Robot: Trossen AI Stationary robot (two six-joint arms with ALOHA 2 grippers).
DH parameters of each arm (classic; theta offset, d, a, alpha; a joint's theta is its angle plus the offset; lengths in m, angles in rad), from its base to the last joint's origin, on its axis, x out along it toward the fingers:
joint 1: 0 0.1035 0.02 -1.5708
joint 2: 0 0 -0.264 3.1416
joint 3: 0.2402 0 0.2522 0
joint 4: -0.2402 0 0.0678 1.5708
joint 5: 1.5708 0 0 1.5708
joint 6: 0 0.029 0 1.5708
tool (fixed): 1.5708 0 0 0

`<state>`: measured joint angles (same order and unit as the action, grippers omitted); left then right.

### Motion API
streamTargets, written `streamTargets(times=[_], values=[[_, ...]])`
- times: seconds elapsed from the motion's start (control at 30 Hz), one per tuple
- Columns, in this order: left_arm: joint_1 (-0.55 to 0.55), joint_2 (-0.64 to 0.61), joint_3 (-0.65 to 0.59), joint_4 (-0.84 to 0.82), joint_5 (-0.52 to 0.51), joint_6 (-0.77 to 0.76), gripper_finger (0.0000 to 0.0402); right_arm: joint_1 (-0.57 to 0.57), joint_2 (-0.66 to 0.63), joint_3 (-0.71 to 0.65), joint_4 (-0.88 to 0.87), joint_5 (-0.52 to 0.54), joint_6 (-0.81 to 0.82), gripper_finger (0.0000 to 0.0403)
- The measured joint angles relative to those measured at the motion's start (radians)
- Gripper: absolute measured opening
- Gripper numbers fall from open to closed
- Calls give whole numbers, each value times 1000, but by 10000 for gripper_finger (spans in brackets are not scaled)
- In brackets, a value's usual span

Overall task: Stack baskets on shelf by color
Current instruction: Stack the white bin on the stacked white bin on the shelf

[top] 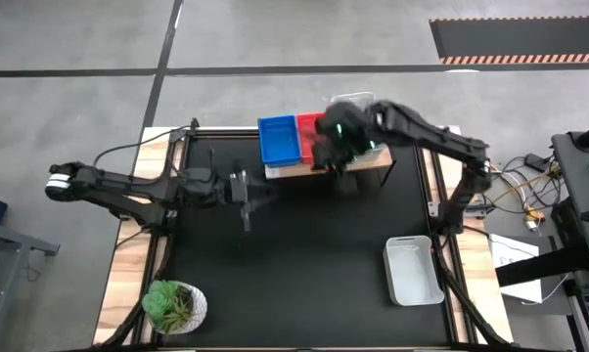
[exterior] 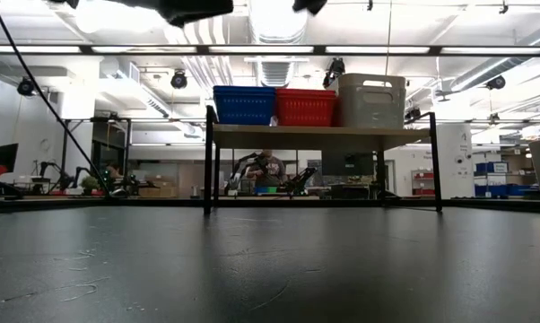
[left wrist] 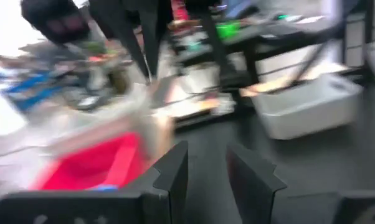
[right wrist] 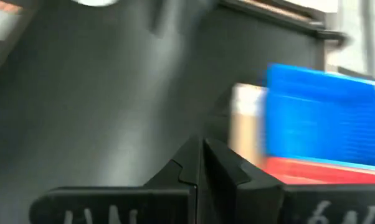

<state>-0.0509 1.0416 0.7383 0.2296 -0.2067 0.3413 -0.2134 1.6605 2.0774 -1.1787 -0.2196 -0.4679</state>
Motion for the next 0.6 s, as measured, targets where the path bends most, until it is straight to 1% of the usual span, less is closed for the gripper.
streamTargets(times=[0.07, 0.1, 0.23, 0.3, 0.37, 0.47, 0.6], values=[[-29, 16, -44, 46, 46, -34, 93, 75, -40, -42, -2, -7, 76, 11], [-47, 28, -67, 84, 52, -47, 93, 110, -57, -66, -10, -20, 119, 11], [-113, 79, -135, 350, 57, -48, 93, 241, -121, -177, -40, -119, 301, 11], [-134, 107, -148, 436, 59, -48, 93, 299, -147, -250, -49, -124, 427, 11], [-149, 127, -154, 483, 58, -47, 93, 356, -164, -332, -49, -124, 589, 11], [-161, 143, -153, 505, 57, -48, 93, 451, -189, -457, -50, -108, 803, 11], [-175, 158, -154, 503, 55, -48, 93, 601, -243, -610, -45, -92, 974, 11]])
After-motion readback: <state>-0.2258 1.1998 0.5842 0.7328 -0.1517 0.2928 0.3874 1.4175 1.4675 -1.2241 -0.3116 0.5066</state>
